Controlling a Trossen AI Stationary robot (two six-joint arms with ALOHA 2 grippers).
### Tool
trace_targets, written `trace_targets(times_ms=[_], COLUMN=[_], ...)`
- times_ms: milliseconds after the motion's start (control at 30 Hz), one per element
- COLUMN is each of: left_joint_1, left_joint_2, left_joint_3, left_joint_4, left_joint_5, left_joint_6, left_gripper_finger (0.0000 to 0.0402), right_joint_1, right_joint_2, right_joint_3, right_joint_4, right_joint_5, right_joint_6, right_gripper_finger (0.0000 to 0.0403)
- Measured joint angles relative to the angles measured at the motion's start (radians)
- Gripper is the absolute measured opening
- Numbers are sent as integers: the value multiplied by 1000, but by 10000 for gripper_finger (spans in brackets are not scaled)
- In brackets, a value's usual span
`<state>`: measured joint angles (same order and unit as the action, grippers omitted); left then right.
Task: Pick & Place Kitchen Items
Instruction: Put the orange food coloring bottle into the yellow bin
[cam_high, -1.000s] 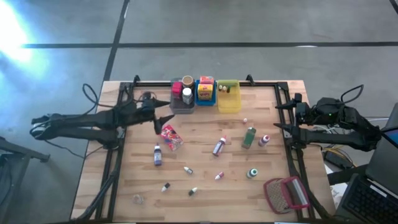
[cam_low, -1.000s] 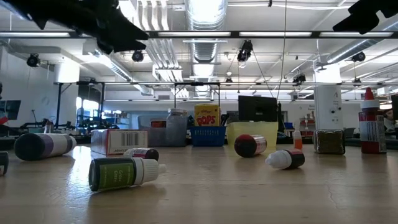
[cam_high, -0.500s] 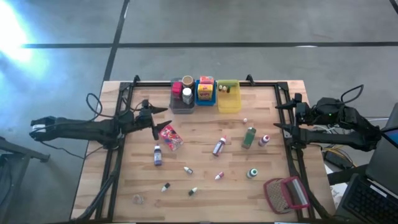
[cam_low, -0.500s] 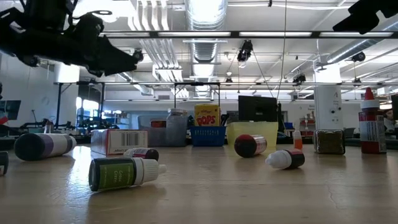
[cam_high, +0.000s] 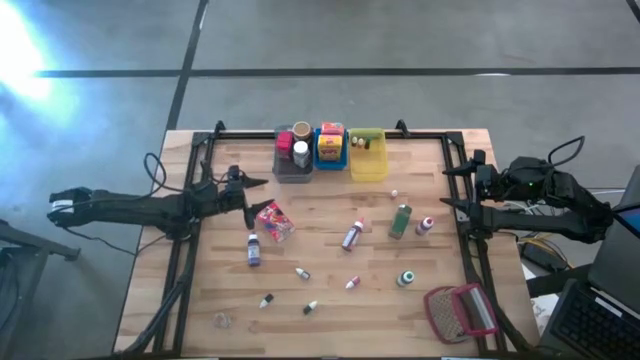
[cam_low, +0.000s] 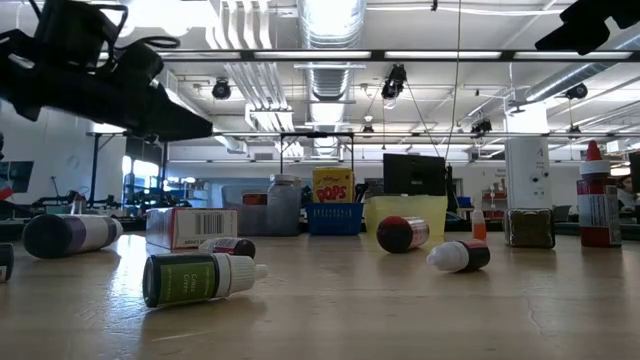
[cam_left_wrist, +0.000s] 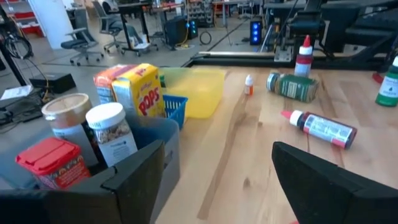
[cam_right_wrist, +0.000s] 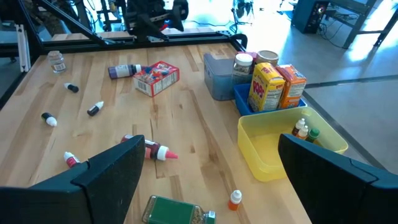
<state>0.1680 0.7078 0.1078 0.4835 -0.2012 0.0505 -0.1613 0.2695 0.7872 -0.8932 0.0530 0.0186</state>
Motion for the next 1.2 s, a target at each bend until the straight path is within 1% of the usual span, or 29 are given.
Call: trace_targets(times_ms=[200, 400, 633, 767, 900, 1067, 1133, 1200], left_joint_1=[-1, -1, 0, 0, 0, 0, 0, 0], left_joint_2=[-11, -59, -107, -120, -119, -119, -117, -117], left_joint_3=[0, 0, 1, 2, 2, 2, 2, 2], left_joint_4=[-31, -162, -257, -256, -256, -256, -256, -256], left_joint_5=[76, 78, 70, 70, 71, 72, 72, 72], left_joint_6=[-2, -2, -2, -2, -2, -2, -2, -2], left_gripper_finger=[303, 301, 300, 303, 301, 303, 302, 301], right_joint_1=[0, 0, 0, 0, 0, 0, 0, 0], right_joint_2=[0, 0, 0, 0, 0, 6, 23, 60], right_joint_3=[0, 0, 0, 0, 0, 0, 6, 29], right_joint_4=[18, 45, 194, 307, 416, 567, 625, 642], right_joint_5=[0, 0, 0, 14, 29, 29, 29, 29], right_joint_6=[-2, 57, 109, 81, 99, 54, 23, 2], right_gripper_finger=[364, 364, 364, 364, 364, 364, 364, 364])
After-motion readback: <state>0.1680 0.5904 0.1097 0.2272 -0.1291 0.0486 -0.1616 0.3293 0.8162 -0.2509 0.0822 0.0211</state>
